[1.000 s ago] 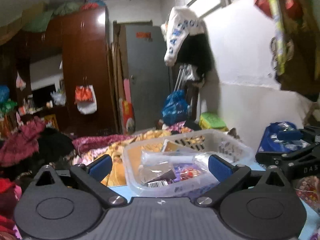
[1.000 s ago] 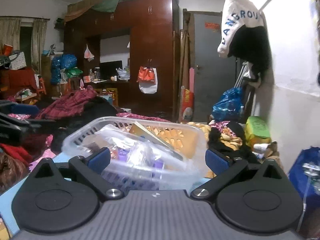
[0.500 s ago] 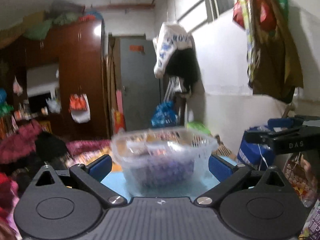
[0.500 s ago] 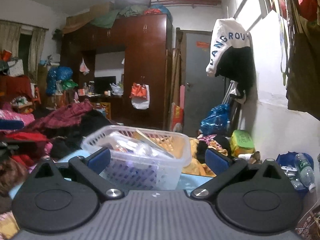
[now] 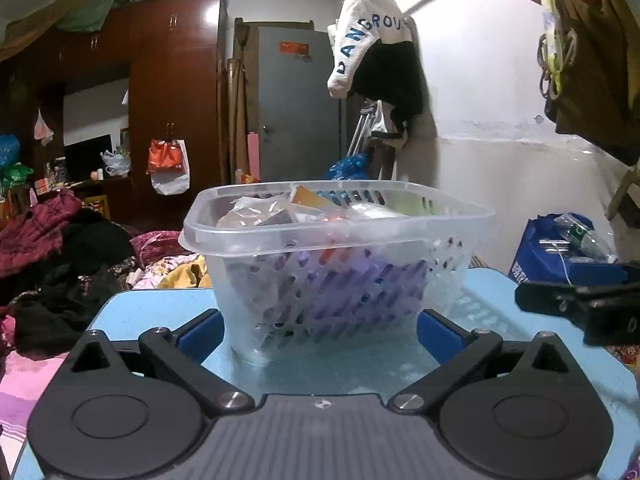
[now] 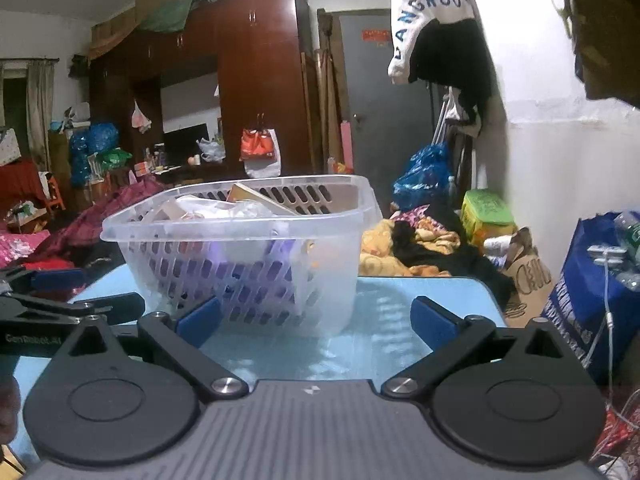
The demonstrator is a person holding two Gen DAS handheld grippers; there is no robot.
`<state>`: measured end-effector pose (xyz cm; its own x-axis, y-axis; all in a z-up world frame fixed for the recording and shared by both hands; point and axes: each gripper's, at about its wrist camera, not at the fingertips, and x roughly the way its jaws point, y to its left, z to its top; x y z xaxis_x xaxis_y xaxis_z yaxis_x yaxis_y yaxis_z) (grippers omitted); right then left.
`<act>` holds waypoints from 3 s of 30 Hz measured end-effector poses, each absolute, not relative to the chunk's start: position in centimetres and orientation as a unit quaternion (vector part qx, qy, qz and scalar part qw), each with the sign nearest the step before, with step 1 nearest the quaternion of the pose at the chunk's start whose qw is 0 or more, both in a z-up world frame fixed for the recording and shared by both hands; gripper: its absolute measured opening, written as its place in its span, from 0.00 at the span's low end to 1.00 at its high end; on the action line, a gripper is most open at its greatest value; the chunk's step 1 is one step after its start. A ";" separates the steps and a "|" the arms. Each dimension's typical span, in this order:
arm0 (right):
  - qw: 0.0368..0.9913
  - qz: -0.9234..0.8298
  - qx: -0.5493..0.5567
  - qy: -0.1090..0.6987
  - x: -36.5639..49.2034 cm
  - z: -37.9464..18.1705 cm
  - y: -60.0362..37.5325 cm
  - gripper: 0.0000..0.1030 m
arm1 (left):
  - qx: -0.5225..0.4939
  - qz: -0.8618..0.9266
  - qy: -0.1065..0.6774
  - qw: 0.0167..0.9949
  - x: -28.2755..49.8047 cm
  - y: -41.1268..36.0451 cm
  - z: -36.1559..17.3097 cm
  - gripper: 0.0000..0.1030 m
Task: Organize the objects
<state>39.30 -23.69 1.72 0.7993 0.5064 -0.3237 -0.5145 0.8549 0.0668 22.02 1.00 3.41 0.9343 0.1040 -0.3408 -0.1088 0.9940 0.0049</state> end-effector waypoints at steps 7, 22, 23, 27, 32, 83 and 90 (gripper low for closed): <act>0.947 0.282 -0.019 0.152 37.1 1.6 -24.1 1.00 | -0.024 0.055 0.166 0.984 20.2 1.3 3.4 1.00; 0.945 0.285 -0.014 0.159 36.7 0.9 -23.7 1.00 | -0.005 0.061 0.162 0.985 19.6 0.7 3.4 1.00; 0.945 0.286 -0.011 0.157 36.6 0.9 -23.9 1.00 | -0.003 0.063 0.161 0.985 19.5 0.6 3.4 1.00; 0.946 0.287 -0.003 0.152 36.2 1.2 -24.2 1.00 | -0.002 0.066 0.159 0.985 19.3 0.4 3.4 1.00; 0.946 0.288 -0.001 0.150 35.9 1.2 -24.3 1.00 | -0.005 0.064 0.155 0.986 19.1 0.5 3.6 1.00; 0.944 0.299 0.010 0.139 35.2 1.3 -24.2 1.00 | -0.011 0.055 0.157 0.986 19.1 0.2 3.2 1.00; 0.944 0.300 0.010 0.138 35.1 1.3 -24.3 1.00 | -0.012 0.053 0.160 0.986 19.2 0.2 3.2 1.00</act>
<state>35.15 -24.26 1.28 0.7819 0.5694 -0.2538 -0.5639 0.8196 0.1013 19.20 0.17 3.17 0.9433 0.1009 -0.3163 -0.1088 0.9940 -0.0075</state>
